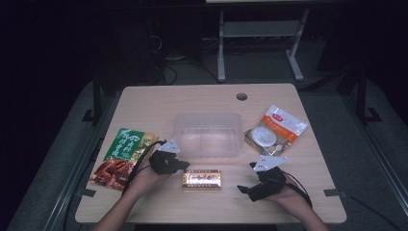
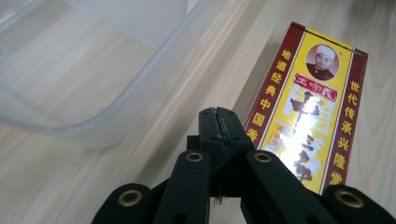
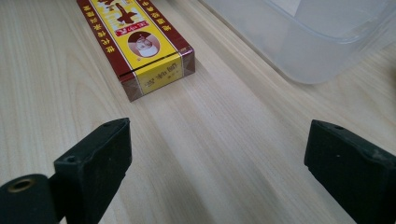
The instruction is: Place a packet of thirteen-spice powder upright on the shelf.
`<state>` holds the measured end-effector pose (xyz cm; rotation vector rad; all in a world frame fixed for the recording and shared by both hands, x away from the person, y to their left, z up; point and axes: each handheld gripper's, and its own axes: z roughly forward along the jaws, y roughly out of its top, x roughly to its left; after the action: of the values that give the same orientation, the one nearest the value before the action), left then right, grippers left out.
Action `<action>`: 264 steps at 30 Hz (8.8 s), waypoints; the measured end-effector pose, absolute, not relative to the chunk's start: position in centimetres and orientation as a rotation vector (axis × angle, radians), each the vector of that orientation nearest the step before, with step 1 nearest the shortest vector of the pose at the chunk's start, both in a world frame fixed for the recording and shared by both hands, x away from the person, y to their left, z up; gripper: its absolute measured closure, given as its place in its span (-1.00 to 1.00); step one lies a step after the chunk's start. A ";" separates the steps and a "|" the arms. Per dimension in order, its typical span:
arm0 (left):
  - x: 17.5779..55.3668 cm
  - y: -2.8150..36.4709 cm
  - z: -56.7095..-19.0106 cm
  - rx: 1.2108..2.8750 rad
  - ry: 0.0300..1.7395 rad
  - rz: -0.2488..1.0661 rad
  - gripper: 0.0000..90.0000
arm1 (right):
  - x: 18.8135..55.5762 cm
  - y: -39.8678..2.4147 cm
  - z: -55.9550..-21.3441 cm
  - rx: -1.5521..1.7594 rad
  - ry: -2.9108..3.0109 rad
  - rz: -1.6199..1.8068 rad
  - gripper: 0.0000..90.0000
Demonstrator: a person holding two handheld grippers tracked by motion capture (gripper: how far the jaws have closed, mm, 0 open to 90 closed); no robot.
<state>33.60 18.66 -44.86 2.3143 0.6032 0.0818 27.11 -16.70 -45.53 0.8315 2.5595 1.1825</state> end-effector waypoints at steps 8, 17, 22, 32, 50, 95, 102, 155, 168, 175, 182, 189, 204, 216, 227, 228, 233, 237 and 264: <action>32.7 18.4 -45.1 2.325 0.604 0.010 0.99 | 27.0 -16.8 -45.5 0.823 2.563 1.186 -0.84; 30.7 17.6 -45.5 2.372 0.566 -0.039 0.99 | 27.0 -16.7 -45.5 0.824 2.564 1.180 -0.84; 31.0 18.0 -44.9 2.355 0.581 0.017 0.89 | 27.0 -16.7 -45.5 0.814 2.562 1.182 -0.84; 28.7 18.6 -43.3 2.347 0.608 0.055 0.13 | 27.0 -16.8 -45.5 0.824 2.565 1.177 -0.84; 26.6 15.5 -45.2 2.414 0.483 0.098 -0.62 | 27.1 -16.6 -45.7 0.805 2.577 1.175 -0.84; 26.8 14.3 -46.3 2.410 0.432 0.108 -0.29 | 27.0 -16.5 -45.1 0.749 2.655 1.199 -0.84; 27.4 15.3 -46.0 2.415 0.409 0.082 -0.29 | 27.0 -16.4 -45.3 0.726 2.676 1.198 -0.84; 27.6 16.0 -43.0 2.410 0.046 0.012 -0.30 | 29.2 -6.5 -43.0 -0.102 3.006 0.959 -0.30; 28.3 19.7 -41.7 2.147 0.153 0.046 -0.67 | 30.0 -8.9 -42.3 0.030 2.918 1.170 -0.28; 28.2 20.4 -40.8 2.046 0.137 0.050 -0.67 | 29.7 -10.7 -41.7 0.125 2.839 1.420 -0.28; 28.2 19.6 -40.5 2.010 0.106 0.031 -0.57 | 29.6 -10.4 -41.6 0.096 2.820 1.487 -0.28; 28.1 19.0 -40.6 2.014 0.095 0.019 -0.48 | 29.4 -10.0 -41.5 0.071 2.816 1.501 -0.28; 28.4 19.1 -40.4 2.001 0.106 -0.033 -0.31 | 29.5 -9.9 -41.5 0.098 2.833 1.548 -0.44; 29.2 19.9 -39.8 2.012 0.183 -0.047 -0.30 | 29.2 -11.8 -41.8 0.262 2.781 1.459 -0.68; 31.1 19.2 -38.8 2.050 0.208 -0.053 -0.30 | 27.7 -14.9 -42.4 0.489 2.719 1.333 -0.68; 31.4 19.1 -38.5 2.060 0.199 -0.048 -0.30 | 27.5 -15.1 -42.6 0.513 2.714 1.324 -0.68; 33.0 18.4 -37.1 2.073 0.186 -0.048 -0.30 | 26.2 -16.4 -43.7 0.598 2.684 1.251 -0.68; 33.9 17.8 -36.2 2.085 0.177 -0.046 -0.30 | 25.7 -16.9 -44.2 0.633 2.669 1.213 -0.69; 42.7 13.5 -31.8 2.230 0.108 0.016 -0.30 | 24.8 -17.7 -45.1 0.706 2.629 1.255 -0.69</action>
<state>42.72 13.48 -31.80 2.2296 0.1079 0.0161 24.79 -17.67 -45.15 0.7056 2.6293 1.2546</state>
